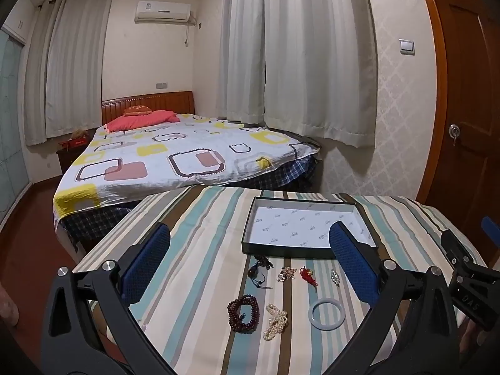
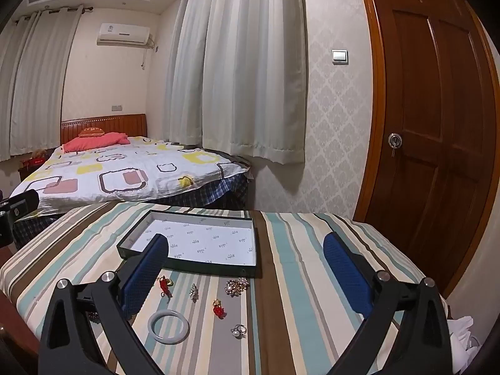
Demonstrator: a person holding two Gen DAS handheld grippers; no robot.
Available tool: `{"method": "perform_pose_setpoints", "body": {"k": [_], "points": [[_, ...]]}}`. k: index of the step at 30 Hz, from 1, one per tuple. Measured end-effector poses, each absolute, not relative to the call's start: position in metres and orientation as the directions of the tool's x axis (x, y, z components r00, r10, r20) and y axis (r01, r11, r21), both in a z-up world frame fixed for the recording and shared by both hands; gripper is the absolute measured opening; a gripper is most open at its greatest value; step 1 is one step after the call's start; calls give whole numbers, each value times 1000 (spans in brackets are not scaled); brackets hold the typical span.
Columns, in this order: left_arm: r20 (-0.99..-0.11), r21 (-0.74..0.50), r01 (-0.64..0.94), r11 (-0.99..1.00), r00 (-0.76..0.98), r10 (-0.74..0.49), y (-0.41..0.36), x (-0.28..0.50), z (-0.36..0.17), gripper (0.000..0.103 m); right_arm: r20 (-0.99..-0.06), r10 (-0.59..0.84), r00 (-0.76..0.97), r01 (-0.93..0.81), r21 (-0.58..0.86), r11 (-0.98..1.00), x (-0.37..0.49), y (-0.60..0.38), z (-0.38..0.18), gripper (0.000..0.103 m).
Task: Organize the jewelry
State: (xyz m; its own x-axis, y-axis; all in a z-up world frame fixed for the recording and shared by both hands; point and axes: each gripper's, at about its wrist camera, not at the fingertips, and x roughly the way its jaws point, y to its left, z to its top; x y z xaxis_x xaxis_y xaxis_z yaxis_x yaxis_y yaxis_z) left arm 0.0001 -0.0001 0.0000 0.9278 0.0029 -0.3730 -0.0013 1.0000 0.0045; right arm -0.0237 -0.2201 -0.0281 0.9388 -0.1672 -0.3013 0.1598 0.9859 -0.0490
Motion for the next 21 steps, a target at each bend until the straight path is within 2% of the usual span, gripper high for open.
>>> {"method": "perform_pose_setpoints", "body": {"k": [21], "points": [[-377, -17, 5, 1000, 926, -11, 8, -2, -6, 99, -292, -170, 941, 162, -51, 986, -25, -218, -29, 97]]}}
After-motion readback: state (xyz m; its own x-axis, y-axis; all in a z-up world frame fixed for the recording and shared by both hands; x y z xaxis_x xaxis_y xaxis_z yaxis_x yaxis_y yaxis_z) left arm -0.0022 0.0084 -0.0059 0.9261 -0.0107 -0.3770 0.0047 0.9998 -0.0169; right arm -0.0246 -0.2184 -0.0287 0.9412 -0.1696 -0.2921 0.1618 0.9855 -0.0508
